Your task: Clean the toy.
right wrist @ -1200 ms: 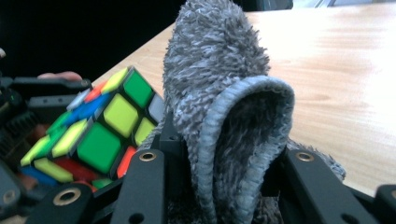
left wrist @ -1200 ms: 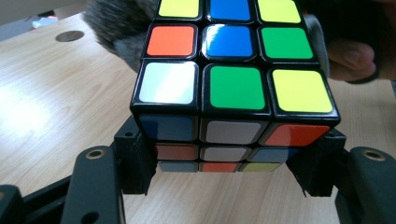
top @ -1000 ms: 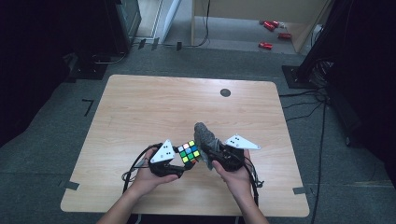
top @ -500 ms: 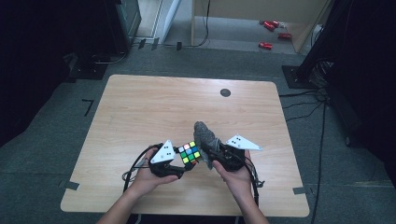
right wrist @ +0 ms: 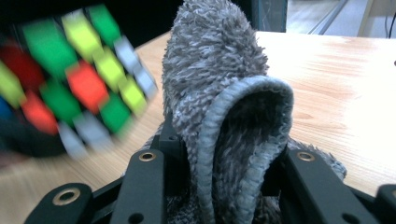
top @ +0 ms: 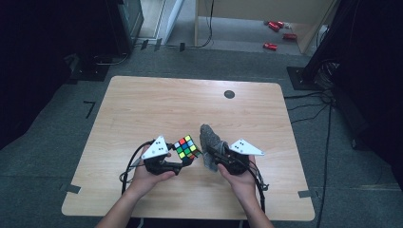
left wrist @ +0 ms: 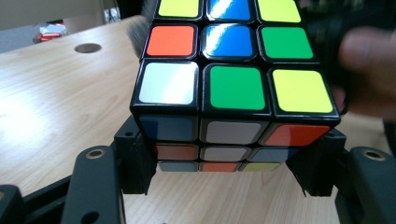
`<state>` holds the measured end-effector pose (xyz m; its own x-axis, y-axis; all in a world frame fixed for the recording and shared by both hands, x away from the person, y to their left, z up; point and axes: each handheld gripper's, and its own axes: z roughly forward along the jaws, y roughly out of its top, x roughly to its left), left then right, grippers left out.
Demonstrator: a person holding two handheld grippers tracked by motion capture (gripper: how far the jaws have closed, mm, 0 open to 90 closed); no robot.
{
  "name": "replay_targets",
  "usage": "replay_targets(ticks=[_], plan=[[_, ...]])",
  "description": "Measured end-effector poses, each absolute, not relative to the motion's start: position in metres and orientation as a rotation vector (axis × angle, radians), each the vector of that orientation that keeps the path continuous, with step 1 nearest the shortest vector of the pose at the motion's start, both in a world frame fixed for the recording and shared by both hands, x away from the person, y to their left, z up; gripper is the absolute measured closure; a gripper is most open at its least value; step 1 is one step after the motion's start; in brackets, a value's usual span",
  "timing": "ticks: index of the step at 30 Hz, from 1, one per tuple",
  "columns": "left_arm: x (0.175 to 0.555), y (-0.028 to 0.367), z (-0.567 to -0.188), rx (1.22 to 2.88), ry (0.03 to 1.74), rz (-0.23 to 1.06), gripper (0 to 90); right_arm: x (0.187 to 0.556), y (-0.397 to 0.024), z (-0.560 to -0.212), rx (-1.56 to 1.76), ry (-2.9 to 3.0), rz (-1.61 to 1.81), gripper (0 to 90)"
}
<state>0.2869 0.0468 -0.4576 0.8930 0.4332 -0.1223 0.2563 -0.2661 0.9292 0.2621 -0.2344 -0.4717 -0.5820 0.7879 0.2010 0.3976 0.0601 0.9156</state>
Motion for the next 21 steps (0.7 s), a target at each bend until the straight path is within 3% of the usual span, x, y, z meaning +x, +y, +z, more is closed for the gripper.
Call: replay_targets(ticks=[5, 21], plan=[[0.291, 0.056, -0.454, 1.803, 0.556, 0.150, 35.1, 0.258, -0.215, -0.488, 1.029, 2.108, 1.462, 64.1], [0.290, 0.050, -0.456, 1.796, 0.571, 0.085, 35.1, 0.243, -0.179, -0.493, 0.812, 2.218, 1.432, 64.0]])
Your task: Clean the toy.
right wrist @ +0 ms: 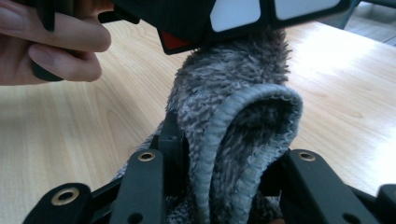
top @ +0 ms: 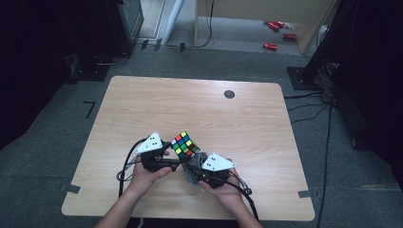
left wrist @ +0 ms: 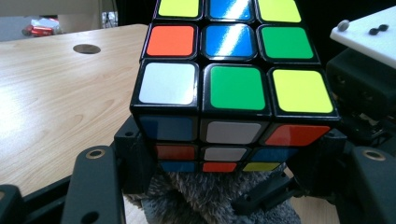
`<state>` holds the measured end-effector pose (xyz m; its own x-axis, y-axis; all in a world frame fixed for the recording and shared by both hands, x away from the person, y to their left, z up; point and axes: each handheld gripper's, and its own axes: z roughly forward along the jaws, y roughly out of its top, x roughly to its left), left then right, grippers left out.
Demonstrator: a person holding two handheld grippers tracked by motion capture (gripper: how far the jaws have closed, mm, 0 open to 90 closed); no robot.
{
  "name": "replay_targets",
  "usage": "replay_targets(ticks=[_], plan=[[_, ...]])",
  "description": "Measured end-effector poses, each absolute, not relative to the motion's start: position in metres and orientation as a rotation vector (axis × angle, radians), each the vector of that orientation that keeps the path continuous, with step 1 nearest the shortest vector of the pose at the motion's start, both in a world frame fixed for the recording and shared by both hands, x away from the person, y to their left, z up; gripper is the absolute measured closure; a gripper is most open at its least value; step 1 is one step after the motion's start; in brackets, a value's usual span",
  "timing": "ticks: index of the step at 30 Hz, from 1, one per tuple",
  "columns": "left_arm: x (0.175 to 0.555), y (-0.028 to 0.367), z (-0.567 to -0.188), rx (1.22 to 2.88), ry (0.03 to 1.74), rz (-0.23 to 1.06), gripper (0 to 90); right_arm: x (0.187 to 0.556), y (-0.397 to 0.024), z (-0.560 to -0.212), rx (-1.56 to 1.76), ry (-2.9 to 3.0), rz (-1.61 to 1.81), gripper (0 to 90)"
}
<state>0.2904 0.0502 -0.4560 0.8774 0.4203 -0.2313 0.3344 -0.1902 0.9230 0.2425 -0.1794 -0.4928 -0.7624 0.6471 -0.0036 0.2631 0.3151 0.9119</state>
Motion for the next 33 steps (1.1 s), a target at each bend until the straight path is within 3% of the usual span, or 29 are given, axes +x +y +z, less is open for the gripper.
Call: replay_targets(ticks=[9, 20, 33], plan=[[0.290, 0.049, -0.457, 1.807, 0.569, 0.078, 35.1, 0.249, -0.202, -0.485, 0.936, 2.087, 1.448, 64.4], [0.291, 0.049, -0.459, 1.809, 0.590, 0.086, 35.1, 0.236, -0.175, -0.489, 0.806, 2.191, 1.457, 64.8], [0.290, 0.045, -0.460, 1.822, 0.583, 0.079, 35.1, 0.243, -0.189, -0.486, 0.892, 2.106, 1.438, 65.1]])
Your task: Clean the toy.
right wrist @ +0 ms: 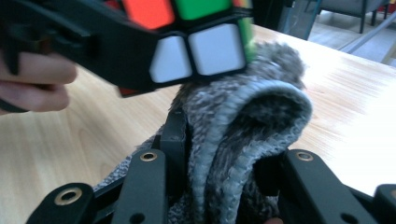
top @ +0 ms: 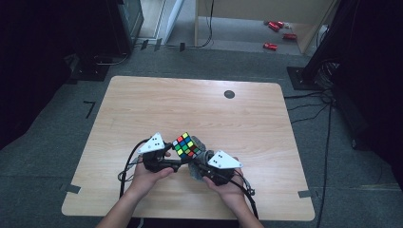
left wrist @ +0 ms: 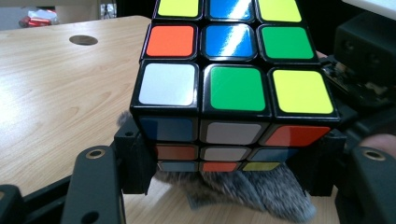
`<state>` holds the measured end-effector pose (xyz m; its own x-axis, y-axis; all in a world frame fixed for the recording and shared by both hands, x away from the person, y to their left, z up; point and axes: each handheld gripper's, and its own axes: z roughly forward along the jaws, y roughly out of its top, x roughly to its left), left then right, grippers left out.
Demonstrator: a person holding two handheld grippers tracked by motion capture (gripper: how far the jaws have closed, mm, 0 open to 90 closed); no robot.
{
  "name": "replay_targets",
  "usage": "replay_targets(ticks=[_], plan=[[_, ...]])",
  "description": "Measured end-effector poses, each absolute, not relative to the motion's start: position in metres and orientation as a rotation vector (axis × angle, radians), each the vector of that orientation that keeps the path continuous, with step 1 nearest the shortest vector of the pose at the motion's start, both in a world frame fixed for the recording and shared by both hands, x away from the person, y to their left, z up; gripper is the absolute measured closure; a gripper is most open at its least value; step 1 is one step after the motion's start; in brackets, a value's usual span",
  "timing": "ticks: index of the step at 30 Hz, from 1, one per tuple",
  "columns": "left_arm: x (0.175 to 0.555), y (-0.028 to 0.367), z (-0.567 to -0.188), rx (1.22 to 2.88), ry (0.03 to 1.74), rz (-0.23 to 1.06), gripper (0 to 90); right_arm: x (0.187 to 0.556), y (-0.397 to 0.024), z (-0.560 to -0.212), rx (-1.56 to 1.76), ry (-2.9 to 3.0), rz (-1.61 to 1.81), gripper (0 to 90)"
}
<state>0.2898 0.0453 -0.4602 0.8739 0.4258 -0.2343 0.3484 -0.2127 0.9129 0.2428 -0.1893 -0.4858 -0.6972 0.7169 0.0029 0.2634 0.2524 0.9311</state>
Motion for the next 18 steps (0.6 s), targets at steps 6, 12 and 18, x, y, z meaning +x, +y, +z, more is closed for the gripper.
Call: replay_targets(ticks=[6, 12, 18], plan=[[0.290, 0.047, -0.460, 1.809, 0.594, 0.076, 35.1, 0.237, -0.176, -0.489, 0.840, 2.172, 1.451, 65.0], [0.290, 0.047, -0.460, 1.812, 0.589, 0.081, 35.1, 0.242, -0.186, -0.484, 0.880, 2.116, 1.429, 64.9], [0.290, 0.045, -0.461, 1.824, 0.585, 0.081, 35.1, 0.244, -0.193, -0.483, 0.929, 2.072, 1.439, 64.9]])
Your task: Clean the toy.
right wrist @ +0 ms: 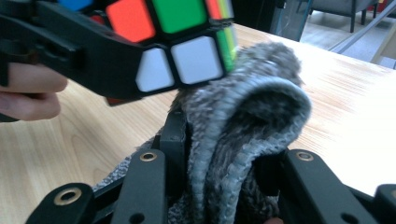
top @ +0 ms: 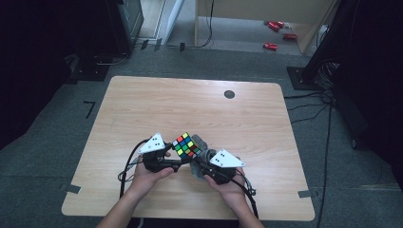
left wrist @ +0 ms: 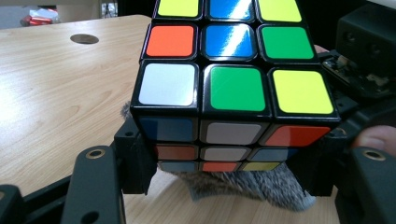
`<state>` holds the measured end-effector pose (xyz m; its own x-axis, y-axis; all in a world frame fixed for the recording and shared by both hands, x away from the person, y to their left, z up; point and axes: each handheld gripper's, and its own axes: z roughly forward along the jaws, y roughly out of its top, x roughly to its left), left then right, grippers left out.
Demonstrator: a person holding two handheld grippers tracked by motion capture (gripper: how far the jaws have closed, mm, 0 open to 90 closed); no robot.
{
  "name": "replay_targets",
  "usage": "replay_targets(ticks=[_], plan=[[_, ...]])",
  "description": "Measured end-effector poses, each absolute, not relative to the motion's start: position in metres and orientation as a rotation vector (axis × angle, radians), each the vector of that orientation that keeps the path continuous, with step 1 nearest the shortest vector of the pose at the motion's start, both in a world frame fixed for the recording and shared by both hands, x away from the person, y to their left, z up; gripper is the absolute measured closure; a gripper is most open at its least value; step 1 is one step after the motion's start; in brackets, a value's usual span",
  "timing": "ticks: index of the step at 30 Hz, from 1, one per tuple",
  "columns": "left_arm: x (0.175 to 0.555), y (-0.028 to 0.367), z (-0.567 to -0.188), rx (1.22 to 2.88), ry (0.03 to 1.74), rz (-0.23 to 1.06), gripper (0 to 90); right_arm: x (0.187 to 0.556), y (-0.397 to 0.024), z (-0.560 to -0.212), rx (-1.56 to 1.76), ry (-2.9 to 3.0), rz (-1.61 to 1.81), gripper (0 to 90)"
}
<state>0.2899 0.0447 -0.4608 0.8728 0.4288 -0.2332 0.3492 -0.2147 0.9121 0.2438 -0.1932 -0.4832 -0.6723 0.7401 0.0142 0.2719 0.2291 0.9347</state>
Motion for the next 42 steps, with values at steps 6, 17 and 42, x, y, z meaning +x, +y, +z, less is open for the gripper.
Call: replay_targets(ticks=[6, 17, 42], plan=[[0.290, 0.046, -0.460, 1.812, 0.596, 0.079, 35.1, 0.239, -0.180, -0.486, 0.887, 2.137, 1.451, 64.8], [0.293, 0.053, -0.459, 1.806, 0.620, 0.101, 35.1, 0.241, -0.181, -0.485, 0.831, 2.185, 1.392, 63.6], [0.295, 0.051, -0.465, 1.865, 0.646, 0.142, 35.1, 0.279, -0.264, -0.504, 1.250, 2.066, 1.070, 55.4]])
